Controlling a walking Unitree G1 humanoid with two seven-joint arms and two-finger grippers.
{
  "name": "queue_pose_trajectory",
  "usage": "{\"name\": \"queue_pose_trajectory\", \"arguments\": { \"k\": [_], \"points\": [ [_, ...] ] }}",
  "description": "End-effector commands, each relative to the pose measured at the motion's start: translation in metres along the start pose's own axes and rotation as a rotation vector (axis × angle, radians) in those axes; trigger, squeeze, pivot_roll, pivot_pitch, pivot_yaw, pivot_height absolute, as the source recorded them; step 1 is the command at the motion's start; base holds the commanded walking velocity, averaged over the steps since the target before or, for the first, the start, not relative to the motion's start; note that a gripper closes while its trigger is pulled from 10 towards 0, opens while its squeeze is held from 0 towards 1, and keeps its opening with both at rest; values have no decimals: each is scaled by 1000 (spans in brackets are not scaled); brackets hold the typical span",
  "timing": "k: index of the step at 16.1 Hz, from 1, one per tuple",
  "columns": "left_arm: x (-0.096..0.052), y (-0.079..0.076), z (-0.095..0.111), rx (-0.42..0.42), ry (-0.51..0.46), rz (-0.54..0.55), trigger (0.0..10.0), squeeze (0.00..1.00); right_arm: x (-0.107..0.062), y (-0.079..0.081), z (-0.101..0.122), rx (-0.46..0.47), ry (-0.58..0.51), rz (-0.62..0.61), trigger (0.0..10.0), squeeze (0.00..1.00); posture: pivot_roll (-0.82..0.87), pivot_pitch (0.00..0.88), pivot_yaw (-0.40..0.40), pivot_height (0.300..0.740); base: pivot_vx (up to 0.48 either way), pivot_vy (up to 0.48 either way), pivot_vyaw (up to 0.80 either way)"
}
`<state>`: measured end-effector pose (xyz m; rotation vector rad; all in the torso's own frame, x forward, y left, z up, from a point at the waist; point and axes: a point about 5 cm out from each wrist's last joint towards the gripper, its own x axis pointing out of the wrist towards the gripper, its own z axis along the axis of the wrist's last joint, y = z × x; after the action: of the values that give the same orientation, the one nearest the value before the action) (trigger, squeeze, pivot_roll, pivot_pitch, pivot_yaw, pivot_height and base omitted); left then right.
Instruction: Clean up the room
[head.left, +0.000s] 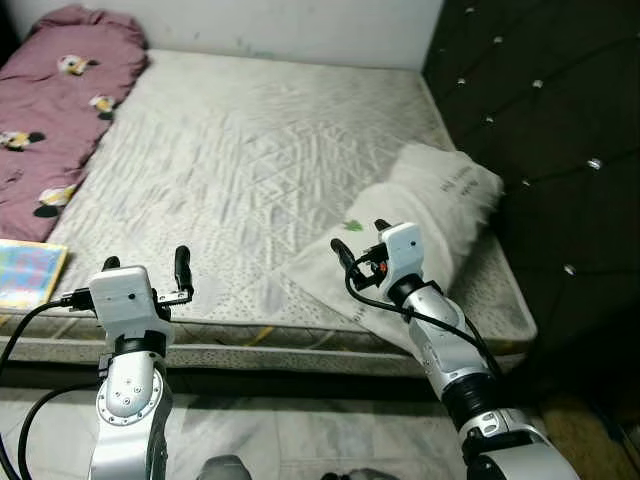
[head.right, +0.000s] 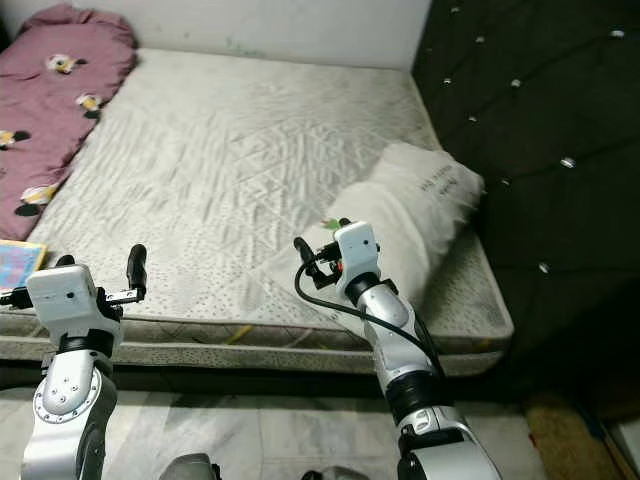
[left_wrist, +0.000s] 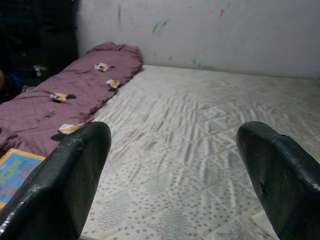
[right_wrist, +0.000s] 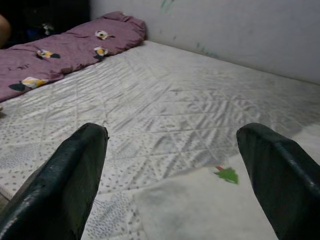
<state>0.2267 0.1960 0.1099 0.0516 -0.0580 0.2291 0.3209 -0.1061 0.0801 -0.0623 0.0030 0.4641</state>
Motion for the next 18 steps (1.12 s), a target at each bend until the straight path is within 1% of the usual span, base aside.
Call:
{"name": "queue_pose_trajectory", "arguments": {
  "k": [1, 5, 10, 13, 14, 16, 18],
  "points": [
    [1, -2, 1, 4, -5, -24, 10000, 0, -1, -3, 2, -1, -17, -19, 10000, 0, 44, 40, -61, 740, 352, 0, 0],
    [5, -3, 2, 5, -10, -40, 10000, 0, -1, -3, 2, 2, -19, -23, 10000, 0, 44, 33, -56, 740, 353, 0, 0],
    [5, -5, 2, -2, -7, -48, 10000, 0, 0, -3, 3, 2, -21, -25, 10000, 0, 45, 32, -56, 740, 358, 0, 0],
    [5, -5, 1, -2, -4, -46, 10000, 0, 0, -4, 3, 1, -24, -29, 10000, 0, 45, 35, -57, 740, 331, 0, 0],
    [5, -5, -1, -12, 15, -25, 10000, 0, 0, -4, 4, 0, -25, -30, 10000, 0, 44, 37, -56, 740, 270, 0, 0],
    [6, -4, -2, 7, 27, -1, 10000, 0, -1, -5, 4, 1, -26, -35, 10000, 0, 44, 40, -55, 740, 0, 0, 0],
    [7, -5, -2, 10, 22, -11, 10000, 0, -1, -6, 4, 1, -26, -39, 10000, 0, 42, 41, -54, 740, 0, 0, 0]
  ]
}}
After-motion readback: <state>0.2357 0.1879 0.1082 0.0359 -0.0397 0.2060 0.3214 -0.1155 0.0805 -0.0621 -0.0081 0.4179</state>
